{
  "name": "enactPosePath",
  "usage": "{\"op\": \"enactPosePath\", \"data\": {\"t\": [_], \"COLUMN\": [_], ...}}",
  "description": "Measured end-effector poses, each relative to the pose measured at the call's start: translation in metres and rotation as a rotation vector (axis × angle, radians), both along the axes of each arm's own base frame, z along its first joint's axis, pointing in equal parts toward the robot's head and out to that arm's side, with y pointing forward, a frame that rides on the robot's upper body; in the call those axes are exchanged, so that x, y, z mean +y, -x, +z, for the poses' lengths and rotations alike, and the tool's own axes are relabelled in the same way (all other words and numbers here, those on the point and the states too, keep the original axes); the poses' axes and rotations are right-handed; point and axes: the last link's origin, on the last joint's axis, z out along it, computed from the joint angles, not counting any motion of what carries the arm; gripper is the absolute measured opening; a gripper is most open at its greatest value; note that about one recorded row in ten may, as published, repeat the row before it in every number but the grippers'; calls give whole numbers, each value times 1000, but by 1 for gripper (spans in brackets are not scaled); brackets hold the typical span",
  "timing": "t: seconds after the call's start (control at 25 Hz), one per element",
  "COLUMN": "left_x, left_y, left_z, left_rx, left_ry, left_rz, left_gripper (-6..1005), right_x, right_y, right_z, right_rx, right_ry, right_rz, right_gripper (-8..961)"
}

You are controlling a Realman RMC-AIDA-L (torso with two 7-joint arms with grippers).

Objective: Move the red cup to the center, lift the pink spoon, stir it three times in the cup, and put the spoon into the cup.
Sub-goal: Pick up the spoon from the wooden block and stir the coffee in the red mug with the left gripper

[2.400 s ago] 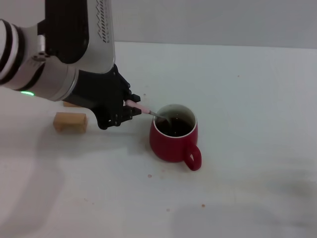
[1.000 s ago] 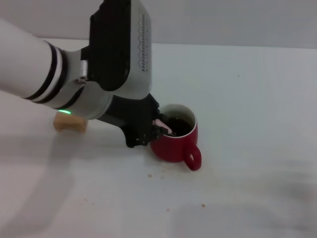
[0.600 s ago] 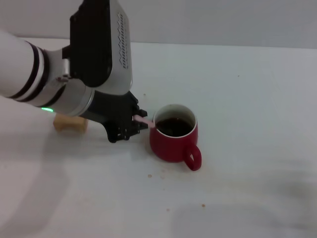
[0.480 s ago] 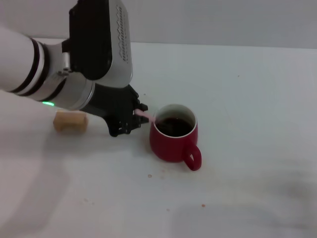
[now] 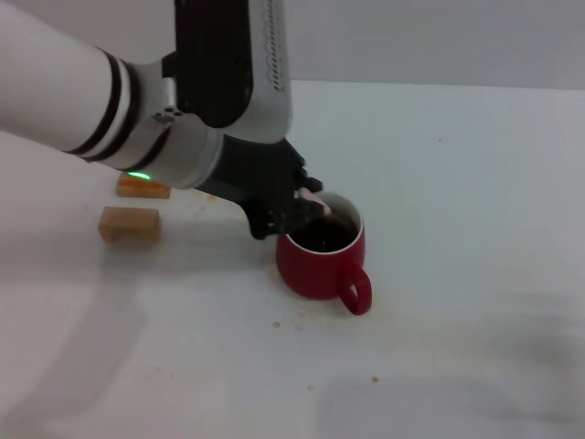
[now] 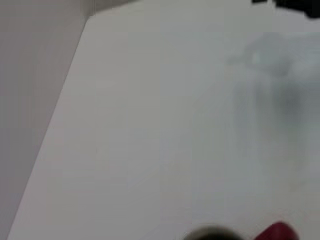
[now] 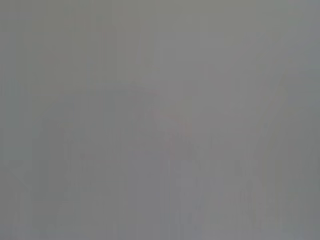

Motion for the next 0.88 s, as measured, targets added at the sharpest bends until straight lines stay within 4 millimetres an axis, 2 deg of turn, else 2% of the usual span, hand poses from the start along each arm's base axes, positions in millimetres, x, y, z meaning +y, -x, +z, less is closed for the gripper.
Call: {"op": "enactPosePath", "data": {"t": [0.2,0.48,0.68,0.88], "left_x": [-10,-21,-19,-11], "left_y": [-7,6,18,19], "left_z": [-7,0,10,12], "left_rx": [-7,10,45,33], "left_ry": [35,26,-15,-34], "left_rz": [-28,-8,18,36], "left_gripper": [172,172,172,172], "right_x": [0,-1,0,1], "right_y": [0,-1,0,1], "right_z": [0,0,0,0], "right_rx": [0,-1,-1,0], "right_ry": [0,0,0,0], "right_rz": [-1,-2,1,4], "right_gripper": [-1,-1,-1,-1]}}
